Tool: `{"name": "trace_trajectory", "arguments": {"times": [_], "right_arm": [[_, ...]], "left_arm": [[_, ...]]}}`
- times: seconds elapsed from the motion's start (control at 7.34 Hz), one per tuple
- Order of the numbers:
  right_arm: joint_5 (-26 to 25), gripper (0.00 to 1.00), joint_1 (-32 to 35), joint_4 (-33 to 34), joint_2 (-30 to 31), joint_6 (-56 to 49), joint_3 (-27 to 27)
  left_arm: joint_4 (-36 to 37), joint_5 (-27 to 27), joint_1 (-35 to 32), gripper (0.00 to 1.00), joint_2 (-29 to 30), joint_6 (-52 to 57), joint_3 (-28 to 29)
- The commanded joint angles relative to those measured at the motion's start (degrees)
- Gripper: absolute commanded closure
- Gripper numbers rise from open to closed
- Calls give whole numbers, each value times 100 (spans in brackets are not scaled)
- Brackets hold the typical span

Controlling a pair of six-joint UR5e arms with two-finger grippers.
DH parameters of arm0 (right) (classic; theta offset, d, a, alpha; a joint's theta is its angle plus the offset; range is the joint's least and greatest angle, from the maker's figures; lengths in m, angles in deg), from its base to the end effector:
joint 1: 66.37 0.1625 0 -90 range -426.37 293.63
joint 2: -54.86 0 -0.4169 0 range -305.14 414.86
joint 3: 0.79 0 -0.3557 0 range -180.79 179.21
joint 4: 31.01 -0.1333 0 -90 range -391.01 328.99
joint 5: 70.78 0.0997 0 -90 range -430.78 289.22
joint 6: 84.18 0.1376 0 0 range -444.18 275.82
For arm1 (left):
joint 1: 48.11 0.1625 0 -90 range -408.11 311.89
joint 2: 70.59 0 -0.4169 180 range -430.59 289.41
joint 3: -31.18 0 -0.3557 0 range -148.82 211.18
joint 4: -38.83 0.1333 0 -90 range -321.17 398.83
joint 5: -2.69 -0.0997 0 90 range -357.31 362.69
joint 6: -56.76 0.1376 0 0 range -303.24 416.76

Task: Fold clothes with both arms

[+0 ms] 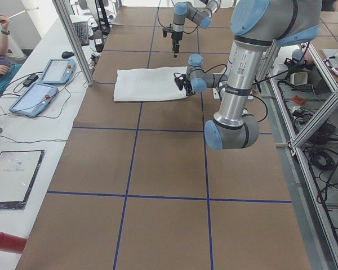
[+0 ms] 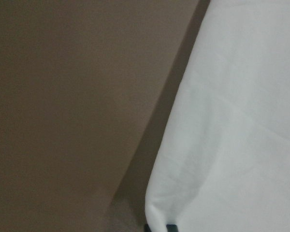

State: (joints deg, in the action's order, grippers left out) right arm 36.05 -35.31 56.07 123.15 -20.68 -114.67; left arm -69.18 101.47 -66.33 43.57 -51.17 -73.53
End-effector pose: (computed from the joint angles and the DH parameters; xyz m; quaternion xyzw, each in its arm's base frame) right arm -0.4382 -0.3730 0.3083 0.0787 -0.4204 -0.0242 0.9036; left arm 0.5499 -0.2992 0.3105 -0.0661 0.4750 -0.2374 0.8448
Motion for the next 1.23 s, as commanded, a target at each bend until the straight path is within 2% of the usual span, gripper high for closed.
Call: {"name": "trace_trajectory", "arguments": {"times": [0.0, 0.14, 0.27, 0.41, 0.82, 1.09], "right_arm": [[-13, 0, -142, -7, -26, 1052, 7], [-65, 0, -387, -7, -44, 1937, -2], [-449, 0, -694, 10, -96, 2886, 50], [-687, 0, -880, 89, -132, 3357, 94], [-663, 0, -925, 406, -474, 4317, 463], [-655, 0, -1074, 353, -553, 4800, 639]], "left_arm": [[-9, 27, -50, 100, 2, 9, -110], [0, 28, -59, 100, 63, 9, -102], [0, 28, -77, 100, 72, 9, -102], [-9, 28, -94, 100, 72, 18, -102], [0, 28, -129, 100, 72, 36, -120], [0, 19, -147, 100, 63, 45, -128]]}}
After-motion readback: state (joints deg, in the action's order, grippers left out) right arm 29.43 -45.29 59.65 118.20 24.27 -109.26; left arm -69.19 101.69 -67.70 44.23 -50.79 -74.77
